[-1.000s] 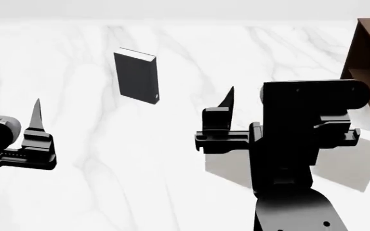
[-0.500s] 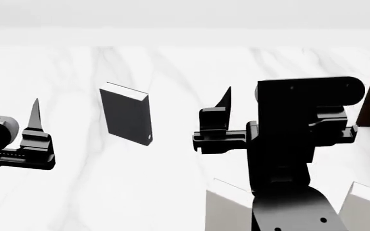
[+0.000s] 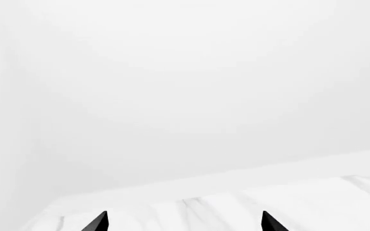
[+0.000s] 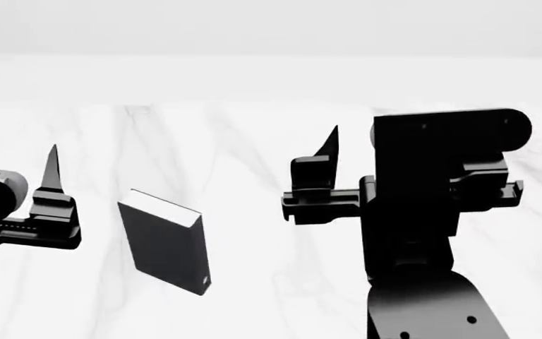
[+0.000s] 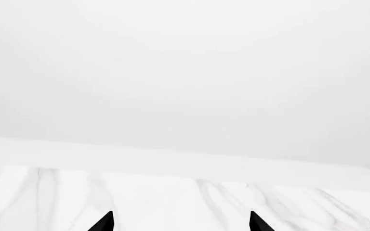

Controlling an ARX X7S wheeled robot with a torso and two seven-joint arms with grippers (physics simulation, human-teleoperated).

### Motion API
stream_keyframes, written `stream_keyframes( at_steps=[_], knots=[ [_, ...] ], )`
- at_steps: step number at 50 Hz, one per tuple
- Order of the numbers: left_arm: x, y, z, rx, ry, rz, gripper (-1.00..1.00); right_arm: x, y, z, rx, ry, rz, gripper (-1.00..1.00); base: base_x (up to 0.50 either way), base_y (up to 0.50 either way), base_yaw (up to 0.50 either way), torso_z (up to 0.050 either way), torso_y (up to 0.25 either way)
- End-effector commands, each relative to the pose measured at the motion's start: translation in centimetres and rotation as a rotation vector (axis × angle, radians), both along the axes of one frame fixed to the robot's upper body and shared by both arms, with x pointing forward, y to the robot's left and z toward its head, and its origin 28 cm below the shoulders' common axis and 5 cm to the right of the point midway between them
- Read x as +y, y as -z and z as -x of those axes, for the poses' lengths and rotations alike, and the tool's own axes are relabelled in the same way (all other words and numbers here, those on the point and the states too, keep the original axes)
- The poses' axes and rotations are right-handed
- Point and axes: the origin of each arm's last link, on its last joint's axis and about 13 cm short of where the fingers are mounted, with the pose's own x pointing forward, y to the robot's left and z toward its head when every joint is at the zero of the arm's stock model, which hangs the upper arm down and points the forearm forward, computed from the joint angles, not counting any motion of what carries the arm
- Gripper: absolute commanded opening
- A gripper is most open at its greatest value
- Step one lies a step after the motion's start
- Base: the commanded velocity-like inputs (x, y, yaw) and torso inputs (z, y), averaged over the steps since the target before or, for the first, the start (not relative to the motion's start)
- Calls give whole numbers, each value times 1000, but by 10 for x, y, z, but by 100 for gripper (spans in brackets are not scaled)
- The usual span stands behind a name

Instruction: Pick up the book on the left and place it on top of the shelf.

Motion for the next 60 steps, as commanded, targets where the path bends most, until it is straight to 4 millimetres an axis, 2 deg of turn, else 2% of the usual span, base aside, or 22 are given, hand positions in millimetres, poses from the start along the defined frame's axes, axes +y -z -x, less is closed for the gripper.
stream_keyframes(
  at_steps=[1,13,60],
  knots=[
    [1,-1,0,-4,9,21,100,0,-1,-1,2,-5,-21,100,500,0,0,0,10],
    [1,0,0,-3,10,21,100,0,0,-1,10,-7,-10,100,495,0,0,0,1],
    [2,4,-1,4,8,25,100,3,5,-6,58,-3,57,100,24,0,0,0,0]
  ],
)
